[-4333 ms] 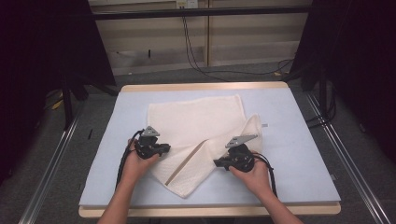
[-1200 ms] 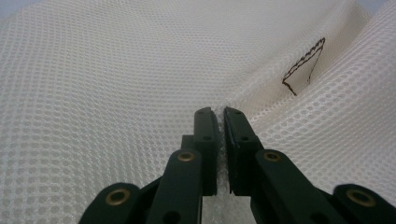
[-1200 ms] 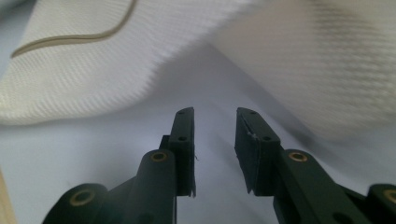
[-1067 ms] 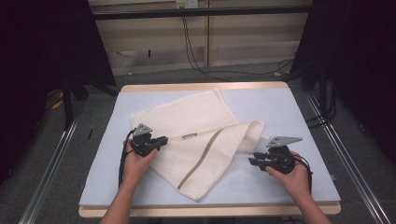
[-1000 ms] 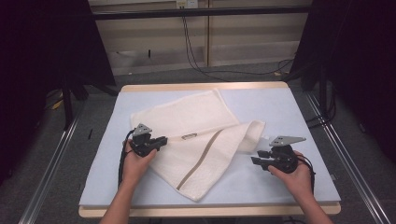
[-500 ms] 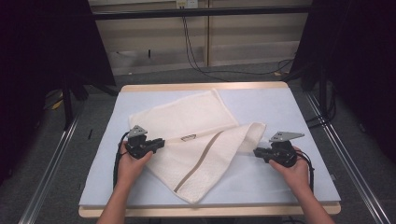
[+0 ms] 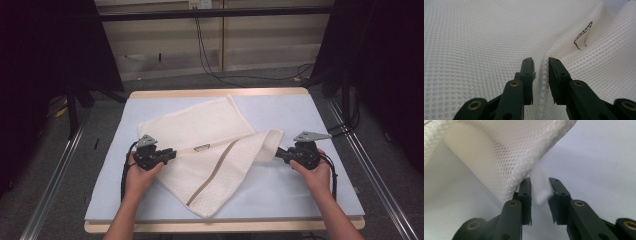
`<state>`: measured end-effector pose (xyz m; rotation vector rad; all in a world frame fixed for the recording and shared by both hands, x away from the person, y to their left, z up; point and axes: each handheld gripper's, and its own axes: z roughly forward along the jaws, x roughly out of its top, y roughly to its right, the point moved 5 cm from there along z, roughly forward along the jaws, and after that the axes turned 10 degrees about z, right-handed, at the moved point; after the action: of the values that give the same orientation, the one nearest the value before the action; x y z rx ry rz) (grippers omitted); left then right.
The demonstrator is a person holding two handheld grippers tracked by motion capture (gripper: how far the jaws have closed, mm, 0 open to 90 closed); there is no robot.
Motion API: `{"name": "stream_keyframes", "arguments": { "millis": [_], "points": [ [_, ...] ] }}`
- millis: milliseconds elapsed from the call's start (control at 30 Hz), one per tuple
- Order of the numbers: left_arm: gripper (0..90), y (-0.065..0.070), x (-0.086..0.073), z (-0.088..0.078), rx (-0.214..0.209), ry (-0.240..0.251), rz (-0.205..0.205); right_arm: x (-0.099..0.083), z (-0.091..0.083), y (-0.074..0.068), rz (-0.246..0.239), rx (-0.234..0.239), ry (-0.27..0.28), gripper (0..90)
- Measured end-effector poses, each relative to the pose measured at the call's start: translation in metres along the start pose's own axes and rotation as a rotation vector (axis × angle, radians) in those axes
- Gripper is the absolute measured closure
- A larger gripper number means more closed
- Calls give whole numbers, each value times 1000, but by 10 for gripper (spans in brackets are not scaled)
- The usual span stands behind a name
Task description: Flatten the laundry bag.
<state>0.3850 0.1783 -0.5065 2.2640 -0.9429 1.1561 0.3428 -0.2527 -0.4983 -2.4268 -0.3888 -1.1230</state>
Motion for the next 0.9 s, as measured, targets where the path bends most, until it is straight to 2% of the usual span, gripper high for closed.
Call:
{"name": "stream_keyframes", "arguments": {
  "millis": [33, 67, 133, 233, 300, 467, 533, 633, 700, 767, 800, 833, 867, 900],
  "points": [
    [742, 0, 0, 0, 1, -6, 3, 0, 0, 0, 0, 0, 0, 726],
    [730, 0, 0, 0, 5, -7, -1, 1, -1, -1, -12, 26, 9, 725],
    [663, 0, 0, 1, 8, -11, -1, -3, -3, -6, -31, 82, -12, 708],
    [623, 0, 0, 0, 16, -17, 2, -8, -4, -8, -59, 90, -40, 704],
    [587, 1, 1, -2, 19, -14, -6, -13, -4, -11, -81, 122, -52, 704],
    [480, 3, 3, -9, 35, -16, -7, -25, -3, -17, -142, 123, -111, 704],
    [424, 3, 2, -12, 46, -24, -9, -28, -2, -17, -139, 110, -126, 679],
    [390, 2, 2, -18, 60, -29, -22, -28, -2, -15, -127, 105, -129, 652],
    [364, 0, 1, -24, 80, -32, -30, -28, -2, -15, -110, 116, -133, 642],
    [341, -4, -1, -32, 121, -44, -54, -28, 0, -14, -104, 110, -133, 633],
    [326, -6, -2, -35, 128, -46, -64, -28, 1, -13, -90, 103, -139, 621],
    [326, -7, -4, -37, 133, -53, -68, -28, 1, -13, -90, 103, -139, 621],
    [325, -7, -9, -39, 123, -86, -90, -28, 3, -12, -89, 108, -144, 616],
    [331, -7, -9, -39, 123, -86, -90, -28, 3, -12, -89, 108, -144, 616]
  ]
}}
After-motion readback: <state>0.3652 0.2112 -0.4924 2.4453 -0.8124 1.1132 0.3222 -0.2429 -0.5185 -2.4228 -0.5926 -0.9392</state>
